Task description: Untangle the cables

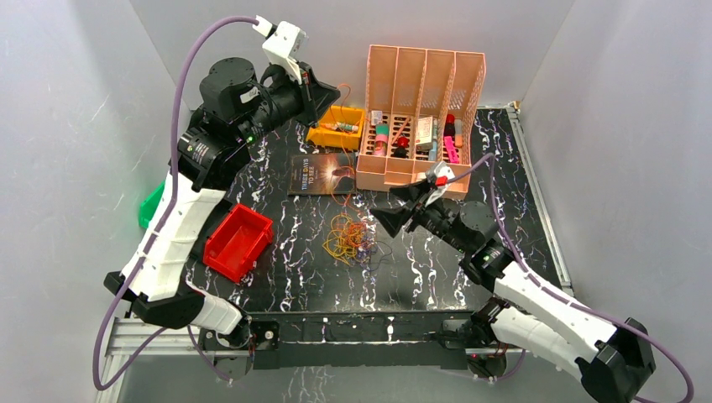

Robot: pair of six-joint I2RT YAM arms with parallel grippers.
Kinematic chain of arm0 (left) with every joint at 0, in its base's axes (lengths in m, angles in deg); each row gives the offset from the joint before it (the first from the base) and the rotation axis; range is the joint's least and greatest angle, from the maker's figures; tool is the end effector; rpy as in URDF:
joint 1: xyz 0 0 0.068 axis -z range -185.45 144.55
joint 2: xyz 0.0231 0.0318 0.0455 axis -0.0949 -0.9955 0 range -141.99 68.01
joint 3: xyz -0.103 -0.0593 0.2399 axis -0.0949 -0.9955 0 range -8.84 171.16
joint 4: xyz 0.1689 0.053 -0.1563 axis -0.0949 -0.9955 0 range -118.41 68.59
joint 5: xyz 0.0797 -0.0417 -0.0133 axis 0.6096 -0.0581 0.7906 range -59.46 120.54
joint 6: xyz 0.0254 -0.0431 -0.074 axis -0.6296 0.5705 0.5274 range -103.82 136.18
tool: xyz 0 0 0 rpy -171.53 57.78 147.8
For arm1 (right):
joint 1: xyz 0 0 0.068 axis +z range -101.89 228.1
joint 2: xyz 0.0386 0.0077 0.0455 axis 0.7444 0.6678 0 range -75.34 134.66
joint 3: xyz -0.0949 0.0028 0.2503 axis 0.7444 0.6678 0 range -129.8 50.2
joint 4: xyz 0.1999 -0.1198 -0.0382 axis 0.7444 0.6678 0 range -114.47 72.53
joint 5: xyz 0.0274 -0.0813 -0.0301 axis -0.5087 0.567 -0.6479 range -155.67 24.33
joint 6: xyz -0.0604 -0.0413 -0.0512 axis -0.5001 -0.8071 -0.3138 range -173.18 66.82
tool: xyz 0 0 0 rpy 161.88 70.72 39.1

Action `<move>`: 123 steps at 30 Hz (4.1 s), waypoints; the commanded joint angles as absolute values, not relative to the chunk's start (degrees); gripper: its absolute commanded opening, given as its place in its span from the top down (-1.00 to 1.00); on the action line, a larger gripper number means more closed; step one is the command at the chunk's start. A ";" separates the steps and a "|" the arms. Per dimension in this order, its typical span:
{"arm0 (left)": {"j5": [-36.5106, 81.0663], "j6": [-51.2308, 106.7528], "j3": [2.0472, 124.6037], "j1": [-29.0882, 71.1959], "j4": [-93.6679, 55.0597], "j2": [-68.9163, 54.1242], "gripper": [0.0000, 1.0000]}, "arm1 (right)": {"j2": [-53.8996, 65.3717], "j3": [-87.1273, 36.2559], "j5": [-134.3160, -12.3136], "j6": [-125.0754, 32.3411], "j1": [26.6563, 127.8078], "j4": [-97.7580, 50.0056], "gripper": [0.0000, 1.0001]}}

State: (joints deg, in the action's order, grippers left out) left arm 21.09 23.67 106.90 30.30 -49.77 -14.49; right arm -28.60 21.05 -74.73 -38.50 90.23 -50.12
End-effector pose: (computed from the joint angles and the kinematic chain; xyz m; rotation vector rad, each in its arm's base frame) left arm 0.2256 -0.1787 0.5525 0.5051 1.4445 -0.7286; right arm 0.1545 0.1566 0.3147 -0.4863 1.4177 0.9214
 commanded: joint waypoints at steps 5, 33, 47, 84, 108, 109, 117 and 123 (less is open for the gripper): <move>21.65 23.47 107.76 30.41 -49.32 -12.51 1.00 | -23.60 10.88 -73.44 -45.00 90.64 -56.39 -0.72; 23.13 23.31 105.30 30.45 -48.65 -12.30 1.00 | -6.57 -0.07 -69.47 -51.87 90.61 -59.17 0.90; 34.66 28.12 89.12 30.41 -51.53 -7.75 -0.09 | -16.07 -8.62 -66.56 -50.14 90.64 -32.73 1.00; 46.64 38.54 47.49 18.49 -62.03 -7.37 -0.97 | -27.77 -6.37 -55.48 -47.30 90.64 -16.48 1.00; 22.76 29.05 70.40 16.53 -47.84 -40.34 -0.96 | -29.47 -3.10 -58.14 -43.17 90.57 -14.24 1.00; 22.61 28.88 72.13 16.53 -48.05 -41.89 -0.96 | -29.71 -2.95 -58.03 -43.02 90.58 -14.05 1.00; 23.80 27.24 80.43 16.26 -50.48 -43.57 -0.95 | -31.20 -2.28 -57.19 -41.76 90.56 -13.30 1.00; 25.12 26.90 74.37 16.26 -51.04 -34.31 -0.97 | -30.88 -4.51 -56.45 -42.77 90.58 -12.81 1.00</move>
